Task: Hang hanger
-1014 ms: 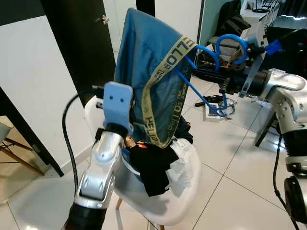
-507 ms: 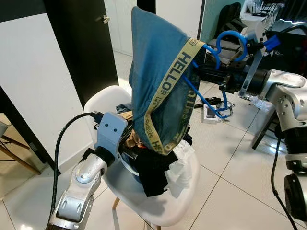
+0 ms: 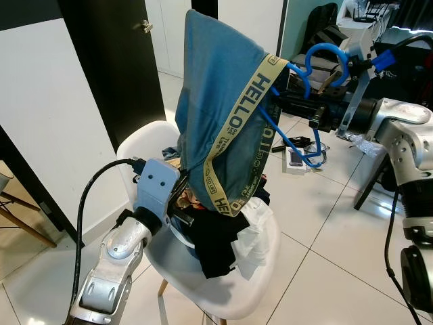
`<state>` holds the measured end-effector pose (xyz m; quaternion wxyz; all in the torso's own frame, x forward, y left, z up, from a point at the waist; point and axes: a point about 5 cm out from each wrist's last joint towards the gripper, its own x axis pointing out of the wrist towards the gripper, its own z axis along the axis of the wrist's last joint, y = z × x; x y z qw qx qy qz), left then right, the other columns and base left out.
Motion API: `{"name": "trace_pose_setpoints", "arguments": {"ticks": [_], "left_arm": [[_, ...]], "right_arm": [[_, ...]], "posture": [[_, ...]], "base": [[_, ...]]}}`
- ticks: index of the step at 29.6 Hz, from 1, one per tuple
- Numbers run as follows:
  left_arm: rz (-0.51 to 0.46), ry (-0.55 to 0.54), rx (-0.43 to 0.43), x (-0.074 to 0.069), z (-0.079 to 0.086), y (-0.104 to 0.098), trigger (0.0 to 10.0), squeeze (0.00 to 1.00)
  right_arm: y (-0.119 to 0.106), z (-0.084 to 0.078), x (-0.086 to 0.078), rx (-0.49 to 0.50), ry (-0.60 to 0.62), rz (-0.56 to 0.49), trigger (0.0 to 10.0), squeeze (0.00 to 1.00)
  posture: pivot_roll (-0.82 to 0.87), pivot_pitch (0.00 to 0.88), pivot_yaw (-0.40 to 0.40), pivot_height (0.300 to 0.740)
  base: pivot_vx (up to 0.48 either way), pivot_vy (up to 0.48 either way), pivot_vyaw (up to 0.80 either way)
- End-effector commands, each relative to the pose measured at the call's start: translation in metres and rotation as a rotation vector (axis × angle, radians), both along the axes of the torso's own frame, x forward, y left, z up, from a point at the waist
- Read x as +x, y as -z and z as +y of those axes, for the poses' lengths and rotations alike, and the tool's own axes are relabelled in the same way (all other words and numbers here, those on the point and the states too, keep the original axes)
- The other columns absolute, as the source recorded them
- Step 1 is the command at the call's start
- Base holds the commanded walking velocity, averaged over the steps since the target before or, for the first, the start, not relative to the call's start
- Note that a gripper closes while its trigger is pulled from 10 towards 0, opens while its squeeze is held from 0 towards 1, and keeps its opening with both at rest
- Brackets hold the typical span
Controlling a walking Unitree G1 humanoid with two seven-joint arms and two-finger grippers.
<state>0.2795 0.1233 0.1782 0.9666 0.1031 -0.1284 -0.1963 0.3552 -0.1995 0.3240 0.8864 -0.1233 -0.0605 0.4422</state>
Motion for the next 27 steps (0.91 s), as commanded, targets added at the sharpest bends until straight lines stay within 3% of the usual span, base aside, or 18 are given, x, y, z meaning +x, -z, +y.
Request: {"name": "trace_pose_setpoints", "arguments": {"ticks": [1, 27], "left_arm": [[-0.038, 0.001, -0.039, 0.0043, -0.0083, -0.0120, 0.0, 0.00], [-0.038, 0.001, -0.039, 0.0043, -0.0083, -0.0120, 0.0, 0.00]], "right_arm": [[-0.0079, 0.0020, -0.0005, 0.003, -0.004, -0.040, 10.0, 0.00], [-0.0079, 0.0020, -0.0005, 0.003, -0.004, -0.040, 10.0, 0.00]], "posture": [[-0.06, 0.000, 0.028, 0.740], [-0.06, 0.000, 0.028, 0.740]], "base": [[0.000, 0.000, 0.00], [0.000, 0.000, 0.00]]}}
